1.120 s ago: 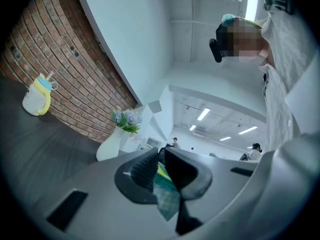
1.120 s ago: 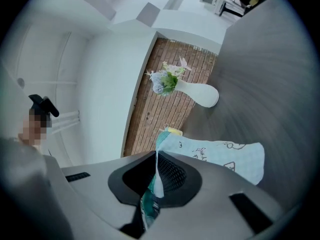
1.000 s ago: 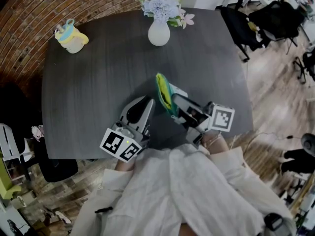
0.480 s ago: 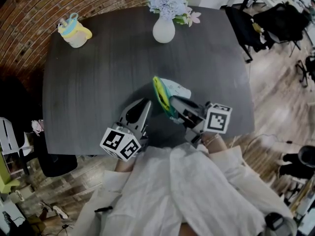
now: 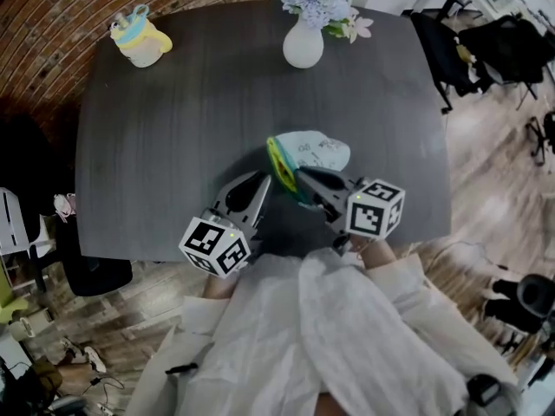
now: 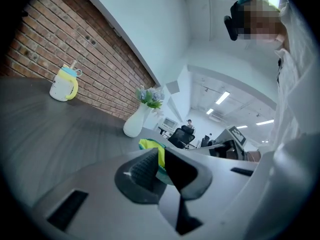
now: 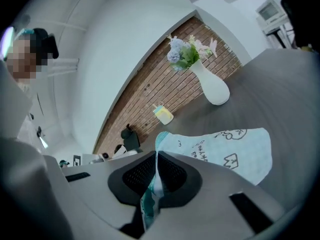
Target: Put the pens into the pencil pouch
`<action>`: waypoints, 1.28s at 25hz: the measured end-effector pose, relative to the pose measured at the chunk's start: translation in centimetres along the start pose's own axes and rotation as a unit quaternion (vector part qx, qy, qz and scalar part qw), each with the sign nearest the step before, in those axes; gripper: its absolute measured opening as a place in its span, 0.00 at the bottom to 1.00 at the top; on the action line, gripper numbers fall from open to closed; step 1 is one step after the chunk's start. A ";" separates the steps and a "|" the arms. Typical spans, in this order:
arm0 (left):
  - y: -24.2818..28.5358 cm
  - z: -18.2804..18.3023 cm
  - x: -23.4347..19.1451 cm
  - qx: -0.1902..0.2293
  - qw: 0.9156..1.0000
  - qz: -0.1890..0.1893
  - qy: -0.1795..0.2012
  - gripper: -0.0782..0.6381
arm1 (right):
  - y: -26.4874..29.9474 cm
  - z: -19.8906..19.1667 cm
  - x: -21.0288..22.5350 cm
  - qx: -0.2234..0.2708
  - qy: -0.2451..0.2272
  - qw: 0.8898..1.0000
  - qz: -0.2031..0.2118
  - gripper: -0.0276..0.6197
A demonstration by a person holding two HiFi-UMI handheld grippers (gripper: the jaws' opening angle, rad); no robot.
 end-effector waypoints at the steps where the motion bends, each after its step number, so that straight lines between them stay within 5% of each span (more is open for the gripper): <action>1: -0.1 -0.2 -0.1 -0.005 1.000 0.001 -0.002 0.16 | 0.3 -0.1 0.0 -0.007 -0.015 1.000 -0.008 0.07; 15: -1.3 -3.0 -1.5 -0.106 0.993 0.040 -0.043 0.16 | 3.9 -2.2 0.1 -0.049 -0.105 0.991 -0.063 0.07; 23: -1.5 -3.4 -1.7 -0.119 0.991 0.049 -0.048 0.16 | 5.9 -3.6 0.6 -0.081 -0.144 0.979 -0.118 0.07; 32: -1.7 -3.7 -1.5 -0.120 0.990 0.049 -0.051 0.16 | 6.4 -4.5 0.2 -0.117 -0.164 0.972 -0.123 0.07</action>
Point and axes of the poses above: the fingertips, and each gripper's own axes: y forward along the fingers, x to its right, z out of its top, the point moved 10 cm from there along -y, backward along the fingers, and after that the axes turned 9 degrees about -z, right-handed, at the moved point
